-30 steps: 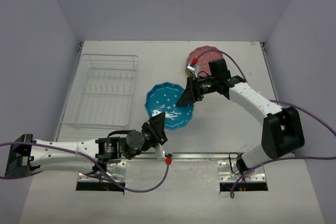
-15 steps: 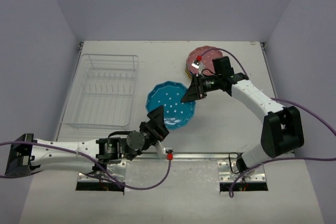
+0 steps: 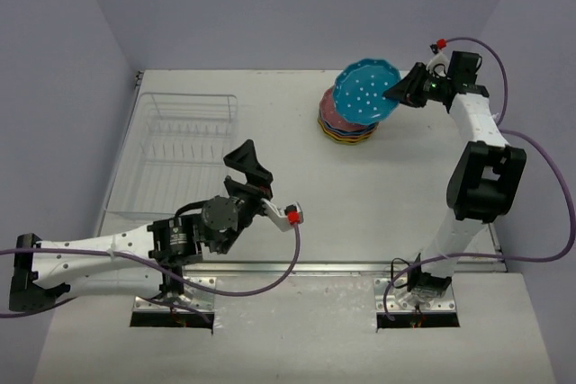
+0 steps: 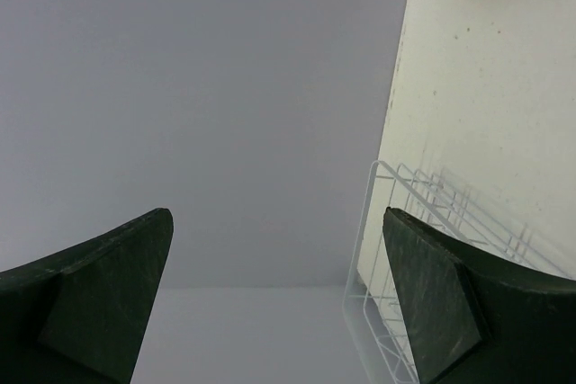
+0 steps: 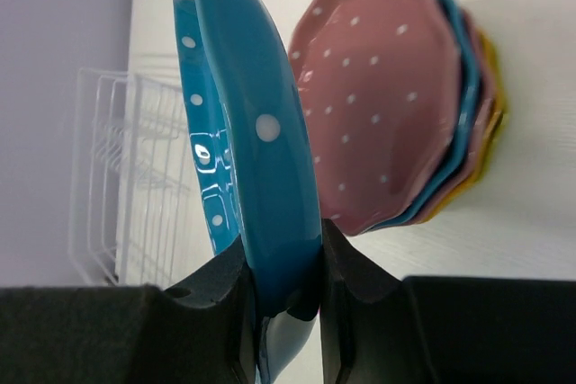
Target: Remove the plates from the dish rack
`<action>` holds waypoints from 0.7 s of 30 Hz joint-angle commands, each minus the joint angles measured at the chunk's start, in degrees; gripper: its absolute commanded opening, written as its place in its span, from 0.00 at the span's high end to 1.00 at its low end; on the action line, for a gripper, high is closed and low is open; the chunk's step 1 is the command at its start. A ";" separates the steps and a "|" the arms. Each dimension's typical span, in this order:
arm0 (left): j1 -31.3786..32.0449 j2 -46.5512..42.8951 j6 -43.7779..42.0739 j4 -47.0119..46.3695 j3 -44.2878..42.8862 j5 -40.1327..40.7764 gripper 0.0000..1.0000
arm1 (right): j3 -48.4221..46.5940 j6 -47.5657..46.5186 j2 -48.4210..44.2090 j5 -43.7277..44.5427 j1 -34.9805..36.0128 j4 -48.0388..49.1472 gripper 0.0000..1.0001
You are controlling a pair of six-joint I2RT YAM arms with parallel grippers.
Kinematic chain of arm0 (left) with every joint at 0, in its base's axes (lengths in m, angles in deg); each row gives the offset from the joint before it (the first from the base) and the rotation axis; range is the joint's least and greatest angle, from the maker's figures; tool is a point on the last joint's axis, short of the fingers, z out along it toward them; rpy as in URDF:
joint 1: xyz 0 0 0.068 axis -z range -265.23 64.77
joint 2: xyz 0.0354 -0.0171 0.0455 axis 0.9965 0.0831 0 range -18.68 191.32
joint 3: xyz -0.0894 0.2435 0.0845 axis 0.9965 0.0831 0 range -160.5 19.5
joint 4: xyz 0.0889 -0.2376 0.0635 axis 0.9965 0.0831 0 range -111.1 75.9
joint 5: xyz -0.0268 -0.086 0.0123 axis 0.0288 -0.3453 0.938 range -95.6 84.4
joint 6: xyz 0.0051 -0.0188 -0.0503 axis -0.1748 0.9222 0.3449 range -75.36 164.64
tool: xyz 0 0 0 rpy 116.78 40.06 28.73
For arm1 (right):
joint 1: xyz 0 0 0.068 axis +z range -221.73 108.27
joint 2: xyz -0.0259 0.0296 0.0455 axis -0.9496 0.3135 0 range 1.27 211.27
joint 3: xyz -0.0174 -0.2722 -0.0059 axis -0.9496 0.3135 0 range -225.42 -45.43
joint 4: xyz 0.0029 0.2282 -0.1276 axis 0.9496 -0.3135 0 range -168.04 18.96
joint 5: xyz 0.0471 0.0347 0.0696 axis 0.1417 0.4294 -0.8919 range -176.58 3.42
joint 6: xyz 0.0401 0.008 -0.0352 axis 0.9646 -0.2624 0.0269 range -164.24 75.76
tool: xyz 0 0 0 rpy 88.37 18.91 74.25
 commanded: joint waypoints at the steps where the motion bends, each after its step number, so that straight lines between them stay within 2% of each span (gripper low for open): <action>1: -3.94 3.88 13.60 8.94 -13.08 1.43 0.00 | -6.34 4.13 2.08 -1.64 1.18 4.25 1.00; 5: -9.08 11.12 30.22 26.92 -27.94 -2.72 0.00 | -8.24 6.62 6.52 -1.29 1.20 7.42 1.00; 9: -13.28 17.03 43.03 40.98 -37.69 -8.99 0.00 | -9.11 7.70 9.47 -2.10 1.27 8.84 1.00; 14: -20.17 21.38 55.72 48.53 -43.28 -16.99 0.00 | -9.04 7.67 12.29 -1.91 1.46 10.47 1.00; 20: -26.68 22.32 60.76 49.64 -43.70 -23.47 0.00 | -9.27 7.07 13.57 -0.89 2.05 11.01 0.99; 21: -27.88 22.32 61.29 49.76 -43.76 -24.24 0.00 | -9.47 6.92 13.73 -0.60 2.06 10.85 0.95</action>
